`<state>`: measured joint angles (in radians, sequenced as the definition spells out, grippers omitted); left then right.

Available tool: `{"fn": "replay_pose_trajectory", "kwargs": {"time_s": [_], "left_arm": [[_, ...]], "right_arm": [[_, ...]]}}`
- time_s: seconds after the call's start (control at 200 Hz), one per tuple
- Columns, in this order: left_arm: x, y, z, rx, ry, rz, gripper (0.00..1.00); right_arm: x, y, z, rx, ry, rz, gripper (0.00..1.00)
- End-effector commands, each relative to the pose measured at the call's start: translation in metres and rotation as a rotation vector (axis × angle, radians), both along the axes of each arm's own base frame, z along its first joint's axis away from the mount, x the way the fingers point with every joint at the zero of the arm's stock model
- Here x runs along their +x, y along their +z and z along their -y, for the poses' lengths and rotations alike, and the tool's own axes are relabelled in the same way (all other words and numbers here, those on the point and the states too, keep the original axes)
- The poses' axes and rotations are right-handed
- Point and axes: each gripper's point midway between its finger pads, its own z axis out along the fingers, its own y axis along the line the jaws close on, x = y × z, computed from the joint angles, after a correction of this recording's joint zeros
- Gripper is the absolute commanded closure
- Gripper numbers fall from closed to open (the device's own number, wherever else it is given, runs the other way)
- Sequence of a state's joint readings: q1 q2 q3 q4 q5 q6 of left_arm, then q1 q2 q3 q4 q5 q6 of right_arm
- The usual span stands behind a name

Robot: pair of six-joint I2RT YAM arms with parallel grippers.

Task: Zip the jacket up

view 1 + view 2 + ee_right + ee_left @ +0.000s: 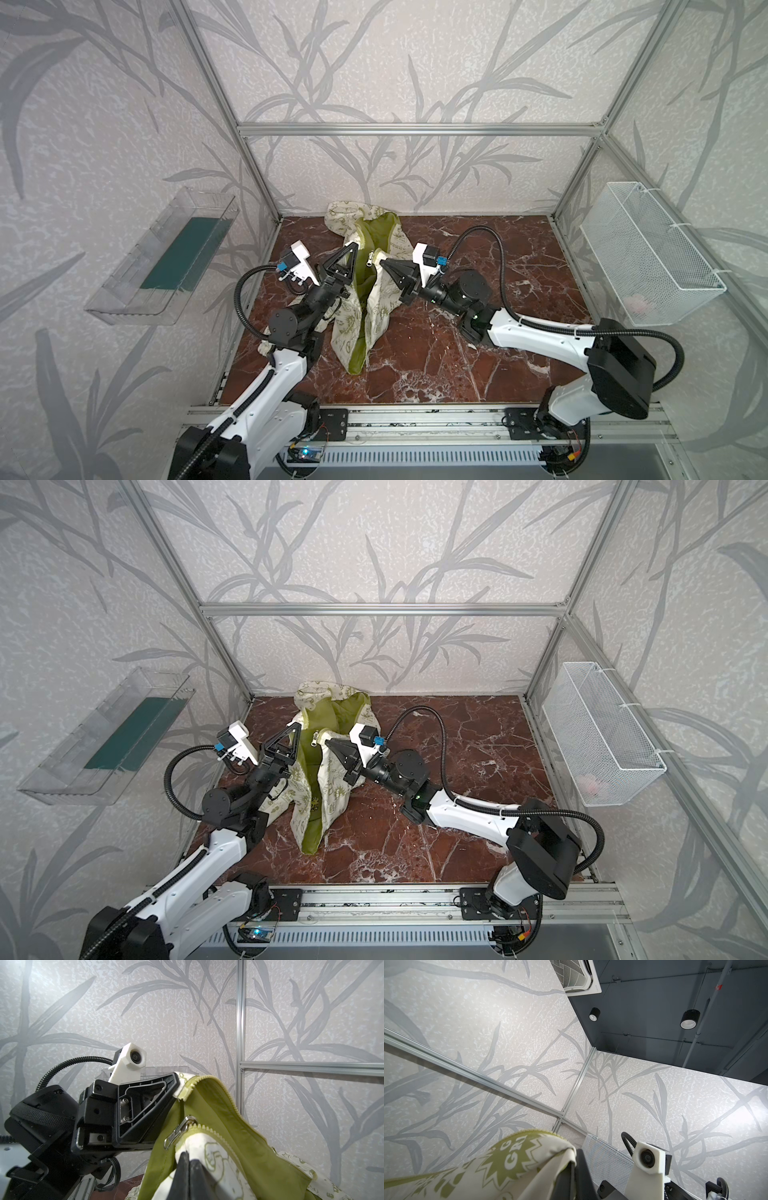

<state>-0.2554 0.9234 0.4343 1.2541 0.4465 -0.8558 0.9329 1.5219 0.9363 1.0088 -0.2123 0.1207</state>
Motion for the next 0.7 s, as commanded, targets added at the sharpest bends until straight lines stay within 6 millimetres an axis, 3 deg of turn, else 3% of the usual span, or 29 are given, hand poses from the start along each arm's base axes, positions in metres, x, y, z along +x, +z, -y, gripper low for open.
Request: {"fn": "replay_pose_trajectory", "kwargs": {"time_s": [0.0, 0.695], "left_arm": [[-0.0143, 0.0123, -0.0001, -0.012, -0.014, 0.080, 1.00], [-0.0157, 0.0104, 0.0017, -0.013, -0.023, 0.076, 1.00]], "right_arm": [[-0.0052, 0.0328, 0.0050, 0.087, 0.016, 0.064, 1.00], [-0.0042, 0.0377, -0.0030, 0.096, 0.046, 0.066, 1.00]]}}
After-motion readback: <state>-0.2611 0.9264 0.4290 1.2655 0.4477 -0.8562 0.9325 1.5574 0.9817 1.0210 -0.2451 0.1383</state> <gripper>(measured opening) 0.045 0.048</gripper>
